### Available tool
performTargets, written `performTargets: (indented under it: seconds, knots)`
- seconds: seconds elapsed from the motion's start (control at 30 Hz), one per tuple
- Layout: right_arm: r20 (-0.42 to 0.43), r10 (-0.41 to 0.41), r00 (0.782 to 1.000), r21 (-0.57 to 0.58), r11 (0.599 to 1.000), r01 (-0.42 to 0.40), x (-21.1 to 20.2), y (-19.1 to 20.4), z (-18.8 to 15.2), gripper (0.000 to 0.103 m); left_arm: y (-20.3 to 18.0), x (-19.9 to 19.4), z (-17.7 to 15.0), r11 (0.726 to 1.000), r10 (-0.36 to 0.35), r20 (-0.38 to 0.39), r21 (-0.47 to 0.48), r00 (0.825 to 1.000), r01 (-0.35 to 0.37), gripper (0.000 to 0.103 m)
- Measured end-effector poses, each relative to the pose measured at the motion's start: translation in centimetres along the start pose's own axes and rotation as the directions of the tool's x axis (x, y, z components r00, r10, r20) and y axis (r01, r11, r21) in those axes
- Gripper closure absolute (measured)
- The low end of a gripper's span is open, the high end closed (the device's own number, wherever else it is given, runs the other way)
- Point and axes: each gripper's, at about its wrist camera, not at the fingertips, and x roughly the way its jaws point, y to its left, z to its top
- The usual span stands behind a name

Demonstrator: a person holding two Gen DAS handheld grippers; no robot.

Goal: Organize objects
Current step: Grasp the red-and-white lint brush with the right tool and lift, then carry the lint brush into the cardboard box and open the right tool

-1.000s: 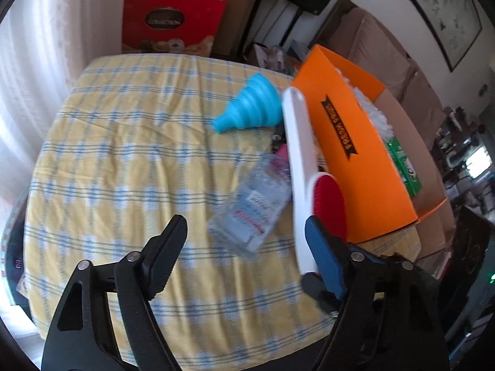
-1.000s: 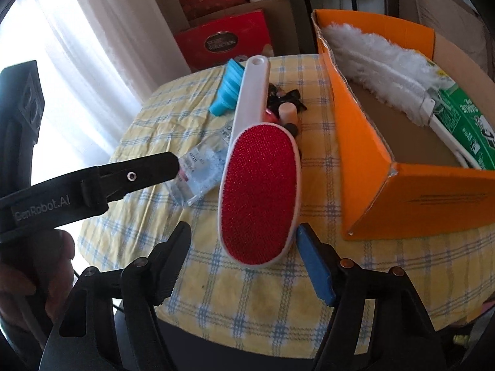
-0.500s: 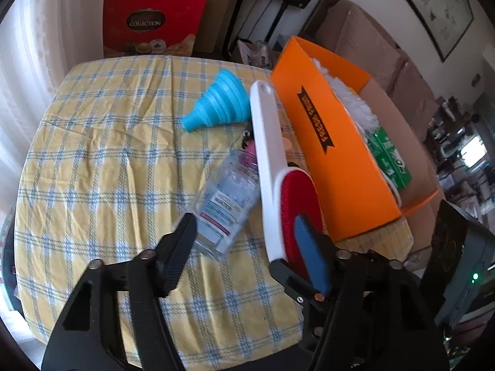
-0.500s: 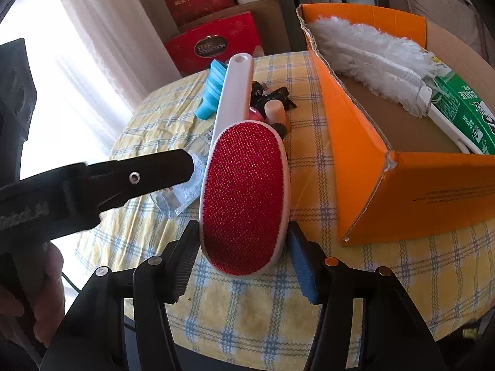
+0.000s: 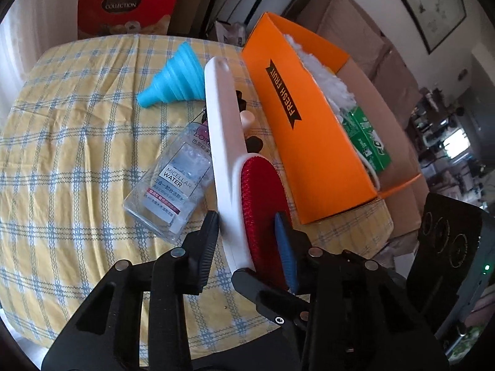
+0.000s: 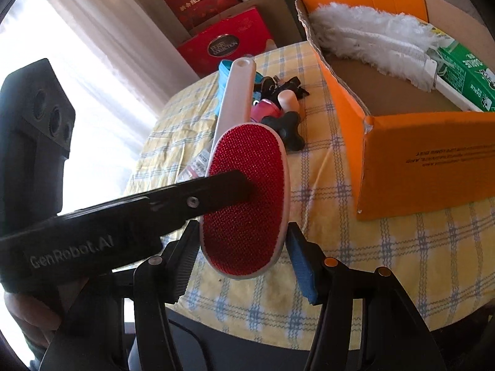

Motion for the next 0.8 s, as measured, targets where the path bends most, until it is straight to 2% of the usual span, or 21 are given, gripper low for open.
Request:
performTargets:
  seconds: [0.47,0.8]
  knots:
    - [0.071,-0.024,0.997,-0.09,0.996,0.03,-3.4,2.2,0.9,0.045,-1.6,-4.0,0.9,0.999,-0.054,0.074,0.0,0.996,0.054,0.068]
    - [0.128,-0.059,0.99,-0.114,0.991,0.074,-7.9,1.6,3.0,0.045,-6.2,-4.7,3.7,0.993,-0.113,0.104,0.047,0.988,0.109,0.068]
